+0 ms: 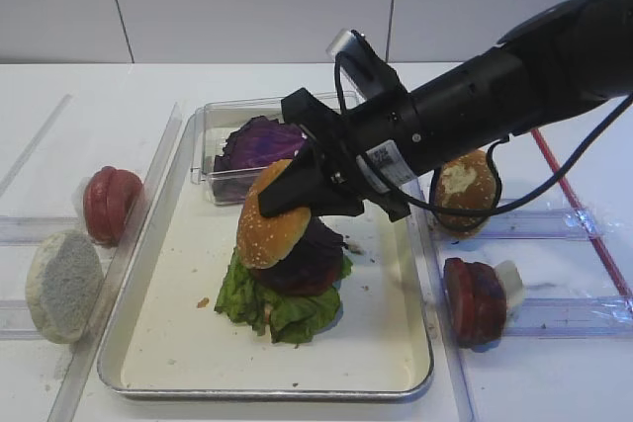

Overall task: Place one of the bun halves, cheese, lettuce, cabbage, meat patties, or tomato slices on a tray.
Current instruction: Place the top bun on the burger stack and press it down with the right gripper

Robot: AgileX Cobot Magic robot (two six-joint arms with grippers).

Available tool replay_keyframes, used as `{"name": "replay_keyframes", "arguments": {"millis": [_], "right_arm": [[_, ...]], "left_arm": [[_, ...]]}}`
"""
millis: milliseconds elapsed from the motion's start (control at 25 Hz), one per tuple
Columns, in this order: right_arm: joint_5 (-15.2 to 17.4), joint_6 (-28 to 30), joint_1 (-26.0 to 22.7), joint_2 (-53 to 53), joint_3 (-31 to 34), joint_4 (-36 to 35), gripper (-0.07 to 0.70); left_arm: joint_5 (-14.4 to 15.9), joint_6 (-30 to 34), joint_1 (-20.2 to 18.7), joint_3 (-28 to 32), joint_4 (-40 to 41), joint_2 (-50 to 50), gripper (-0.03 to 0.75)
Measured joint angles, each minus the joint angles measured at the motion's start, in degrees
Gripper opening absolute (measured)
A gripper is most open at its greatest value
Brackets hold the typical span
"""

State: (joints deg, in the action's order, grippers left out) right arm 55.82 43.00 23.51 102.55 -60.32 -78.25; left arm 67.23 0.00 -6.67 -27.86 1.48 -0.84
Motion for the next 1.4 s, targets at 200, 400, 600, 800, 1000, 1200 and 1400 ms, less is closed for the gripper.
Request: {"name": "replay_keyframes", "arguments": {"millis": [200,400,600,800,1000,1200,1400], "right_arm": [[-0.29,-0.77,-1.17,0.00,0.00,0.71,0.077],[-0.41,-3.35,-1.74,0.00,0.00,3.47,0.077],[-0.41,-4.10,-1.74,0.00,0.00,3.88,0.076],[-0.41,-4.22,-1.74,0.00,0.00,3.88,0.124],[-0.41,-4.22,-1.74,0.00,0.00,3.96,0.221],[-0.41,-4.81,-1.74,0.00,0.00,4.00,0.344],[-0.30,-5.62,-1.74,0.00,0.00,4.22,0.454]], "left_arm": [[0.00,0.00,0.00,0.00,0.00,0.00,0.391],[0.00,0.00,0.00,0.00,0.00,0.00,0.391],[0.00,0.00,0.00,0.00,0.00,0.00,0.391],[0.00,0.00,0.00,0.00,0.00,0.00,0.391],[0.00,0.00,0.00,0.00,0.00,0.00,0.391],[0.00,0.00,0.00,0.00,0.00,0.00,0.391],[0.00,0.00,0.00,0.00,0.00,0.00,0.391]]}}
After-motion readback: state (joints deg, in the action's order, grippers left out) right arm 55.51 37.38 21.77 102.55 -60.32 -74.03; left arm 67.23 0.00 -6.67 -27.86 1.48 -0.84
